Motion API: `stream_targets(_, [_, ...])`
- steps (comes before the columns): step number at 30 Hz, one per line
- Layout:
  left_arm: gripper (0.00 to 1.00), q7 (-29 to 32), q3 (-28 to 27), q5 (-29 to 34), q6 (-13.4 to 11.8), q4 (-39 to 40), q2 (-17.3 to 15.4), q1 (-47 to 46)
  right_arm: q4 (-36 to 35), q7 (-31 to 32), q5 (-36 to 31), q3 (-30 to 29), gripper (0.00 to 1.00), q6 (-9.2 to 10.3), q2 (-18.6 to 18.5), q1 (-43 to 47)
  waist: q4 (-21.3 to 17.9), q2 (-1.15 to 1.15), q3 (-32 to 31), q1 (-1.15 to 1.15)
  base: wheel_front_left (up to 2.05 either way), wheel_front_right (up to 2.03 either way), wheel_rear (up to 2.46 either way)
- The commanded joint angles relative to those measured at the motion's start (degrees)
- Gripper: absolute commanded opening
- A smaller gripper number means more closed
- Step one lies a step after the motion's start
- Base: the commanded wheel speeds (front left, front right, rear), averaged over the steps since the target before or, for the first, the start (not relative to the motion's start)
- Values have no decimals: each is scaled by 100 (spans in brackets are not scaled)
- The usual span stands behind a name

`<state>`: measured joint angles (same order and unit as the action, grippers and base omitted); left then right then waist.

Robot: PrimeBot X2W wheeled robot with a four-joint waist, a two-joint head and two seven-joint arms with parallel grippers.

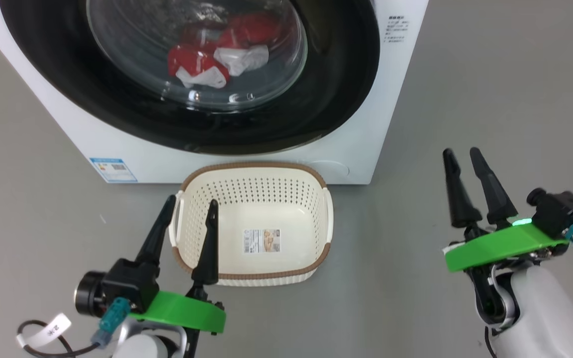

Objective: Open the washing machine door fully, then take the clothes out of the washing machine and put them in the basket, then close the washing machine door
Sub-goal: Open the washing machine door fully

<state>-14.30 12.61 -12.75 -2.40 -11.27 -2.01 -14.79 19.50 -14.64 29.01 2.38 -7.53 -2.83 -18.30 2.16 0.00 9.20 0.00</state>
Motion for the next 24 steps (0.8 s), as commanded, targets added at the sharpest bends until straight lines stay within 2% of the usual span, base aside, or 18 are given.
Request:
stream_targets(1, [100, -70, -172, -45, 60, 235, -87, -251, -105, -36, 260, 157, 0, 4, -5, -276, 45, 0, 198, 0, 0, 0, 0])
stream_targets(7, [100, -70, -162, 41, 81, 466, -87, -330, -19, -36, 976, 272, 0, 4, -5, -672, 58, 0, 532, 0, 0, 0, 0])
stream_targets(13, [100, -70, -120, -145, 128, 692, -87, -492, 184, 73, 1743, 290, 0, 4, -5, -1246, 71, 0, 991, 0, 0, 0, 0])
stream_targets(24, [100, -70, -51, -48, 146, 906, -87, -782, 278, 998, 3102, -92, 0, 4, -101, -2248, 139, 0, 1755, 0, 0, 0, 0])
